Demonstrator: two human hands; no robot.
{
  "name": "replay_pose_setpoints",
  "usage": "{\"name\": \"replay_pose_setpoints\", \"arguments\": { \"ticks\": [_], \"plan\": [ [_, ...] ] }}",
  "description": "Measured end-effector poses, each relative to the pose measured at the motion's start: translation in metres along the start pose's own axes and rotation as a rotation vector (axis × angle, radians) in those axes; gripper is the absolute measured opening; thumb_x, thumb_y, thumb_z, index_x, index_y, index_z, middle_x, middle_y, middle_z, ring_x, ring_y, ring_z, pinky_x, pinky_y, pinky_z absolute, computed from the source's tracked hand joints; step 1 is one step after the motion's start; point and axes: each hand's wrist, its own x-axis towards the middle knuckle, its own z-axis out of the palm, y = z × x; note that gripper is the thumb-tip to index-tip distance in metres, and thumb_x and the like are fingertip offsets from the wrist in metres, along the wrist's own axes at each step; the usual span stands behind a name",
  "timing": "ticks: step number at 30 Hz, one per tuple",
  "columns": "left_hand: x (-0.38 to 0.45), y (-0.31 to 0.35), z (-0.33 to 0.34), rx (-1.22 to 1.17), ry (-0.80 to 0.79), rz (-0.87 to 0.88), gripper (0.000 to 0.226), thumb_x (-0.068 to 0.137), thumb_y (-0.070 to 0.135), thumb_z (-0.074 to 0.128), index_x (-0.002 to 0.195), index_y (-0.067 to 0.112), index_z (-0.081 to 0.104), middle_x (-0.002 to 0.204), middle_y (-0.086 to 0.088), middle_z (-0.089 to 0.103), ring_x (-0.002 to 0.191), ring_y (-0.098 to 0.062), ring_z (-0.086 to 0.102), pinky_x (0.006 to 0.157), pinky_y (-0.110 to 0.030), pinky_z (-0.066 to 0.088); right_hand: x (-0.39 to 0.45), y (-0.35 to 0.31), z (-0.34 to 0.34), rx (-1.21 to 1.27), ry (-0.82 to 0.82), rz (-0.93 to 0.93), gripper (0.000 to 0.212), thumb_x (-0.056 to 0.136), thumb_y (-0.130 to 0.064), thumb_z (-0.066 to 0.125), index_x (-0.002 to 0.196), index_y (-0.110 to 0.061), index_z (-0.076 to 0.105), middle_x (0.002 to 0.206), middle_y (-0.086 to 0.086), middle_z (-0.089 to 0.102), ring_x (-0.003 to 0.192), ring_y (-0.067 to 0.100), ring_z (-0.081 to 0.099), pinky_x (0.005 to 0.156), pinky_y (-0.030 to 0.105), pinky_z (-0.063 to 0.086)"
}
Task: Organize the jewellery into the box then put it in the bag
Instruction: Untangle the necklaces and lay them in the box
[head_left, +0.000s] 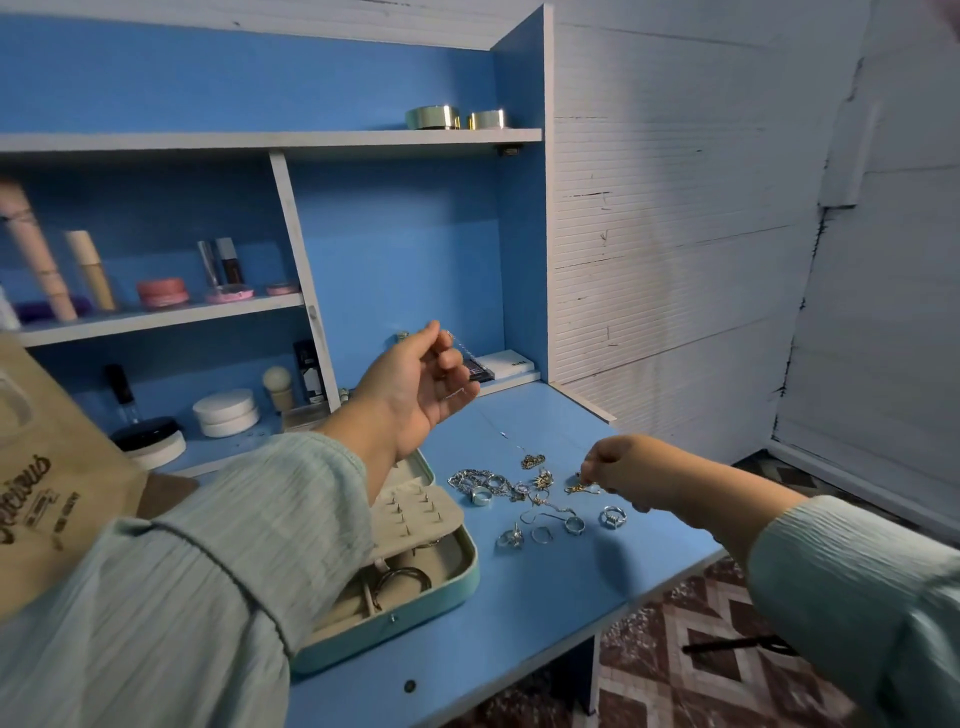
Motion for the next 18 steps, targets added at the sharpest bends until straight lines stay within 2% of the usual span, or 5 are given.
{"name": "replay_pose_setpoints", "arguments": {
  "ticks": [4,10,14,18],
  "plan": [
    [0.002,0.007,0.002,-0.021,0.011,0.067,0.026,0.101,0.023,0.038,0.084,0.017,0.057,0.051,0.007,0.048,0.045,-0.005,0.046,0.051,-0.019,0.052,0.004,0.001,0.009,0.002,-0.016,-0.024,0.012,0.092,-0.026,0.056,0.089,-0.017,0.062,0.078,-0.004,0.056,0.064,0.009,0.046,0.053,0.017,0.037],
    [0.002,0.019,0.016,0.100,-0.040,0.143,0.025,0.099,0.013,0.042,0.093,0.021,0.064,0.062,0.009,0.059,0.053,-0.003,0.055,0.058,-0.020,0.053,0.013,-0.004,0.021,0.029,-0.009,-0.060,0.024,0.089,-0.035,0.060,0.094,-0.012,0.065,0.077,0.000,0.054,0.068,0.014,0.045,0.055,0.020,0.037],
    [0.002,0.026,0.027,0.181,-0.069,0.160,0.025,0.099,0.012,0.043,0.093,0.023,0.065,0.066,0.009,0.059,0.057,-0.003,0.054,0.060,-0.019,0.053,0.018,-0.006,0.028,0.003,-0.023,-0.062,0.007,0.088,-0.022,0.061,0.082,-0.019,0.064,0.066,-0.005,0.052,0.050,0.009,0.040,0.040,0.014,0.033],
    [0.005,0.027,0.034,0.290,-0.095,0.155,0.025,0.099,0.013,0.043,0.094,0.024,0.064,0.071,0.008,0.059,0.060,-0.003,0.055,0.063,-0.021,0.051,0.026,-0.008,0.031,-0.211,-0.016,-0.093,0.013,0.086,-0.016,0.062,0.096,-0.014,0.069,0.075,-0.004,0.059,0.060,0.008,0.050,0.047,0.014,0.037]
  ]
}}
